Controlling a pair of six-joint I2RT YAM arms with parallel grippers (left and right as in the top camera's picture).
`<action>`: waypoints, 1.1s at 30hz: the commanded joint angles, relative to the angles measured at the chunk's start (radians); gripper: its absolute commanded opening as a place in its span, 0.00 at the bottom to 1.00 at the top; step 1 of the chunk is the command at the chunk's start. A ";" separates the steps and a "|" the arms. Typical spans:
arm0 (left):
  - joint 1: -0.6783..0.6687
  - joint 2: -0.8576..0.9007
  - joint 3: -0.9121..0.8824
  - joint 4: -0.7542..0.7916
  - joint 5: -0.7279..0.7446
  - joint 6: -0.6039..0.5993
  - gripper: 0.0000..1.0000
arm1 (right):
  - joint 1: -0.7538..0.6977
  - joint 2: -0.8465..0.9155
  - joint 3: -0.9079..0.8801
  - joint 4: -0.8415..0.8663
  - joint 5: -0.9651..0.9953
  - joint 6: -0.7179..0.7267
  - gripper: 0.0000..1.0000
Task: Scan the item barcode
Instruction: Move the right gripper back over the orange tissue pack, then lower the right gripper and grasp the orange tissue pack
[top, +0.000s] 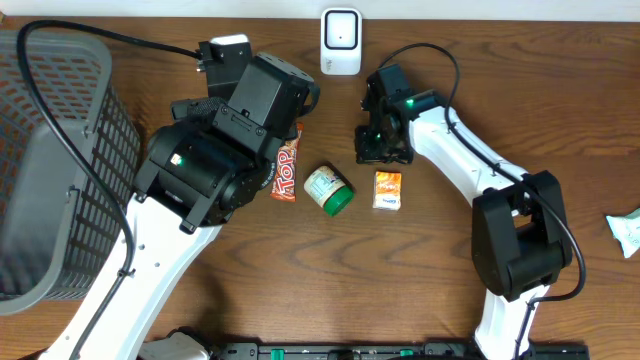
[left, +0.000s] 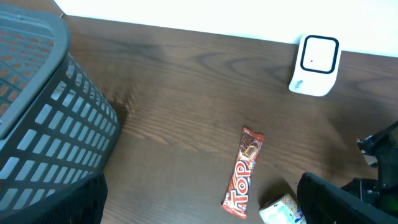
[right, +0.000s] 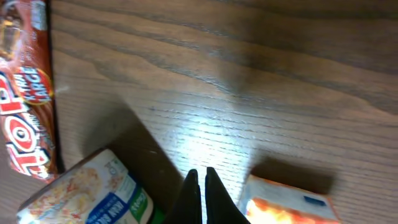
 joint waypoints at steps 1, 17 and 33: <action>0.005 0.003 0.008 -0.010 -0.009 -0.013 0.98 | 0.006 0.020 0.000 -0.021 0.042 -0.014 0.01; 0.005 0.003 0.008 -0.020 0.001 -0.013 0.98 | 0.004 0.028 -0.103 -0.018 0.035 -0.023 0.02; 0.005 0.003 0.008 -0.028 0.014 -0.013 0.98 | -0.064 0.027 -0.152 -0.101 0.357 0.275 0.01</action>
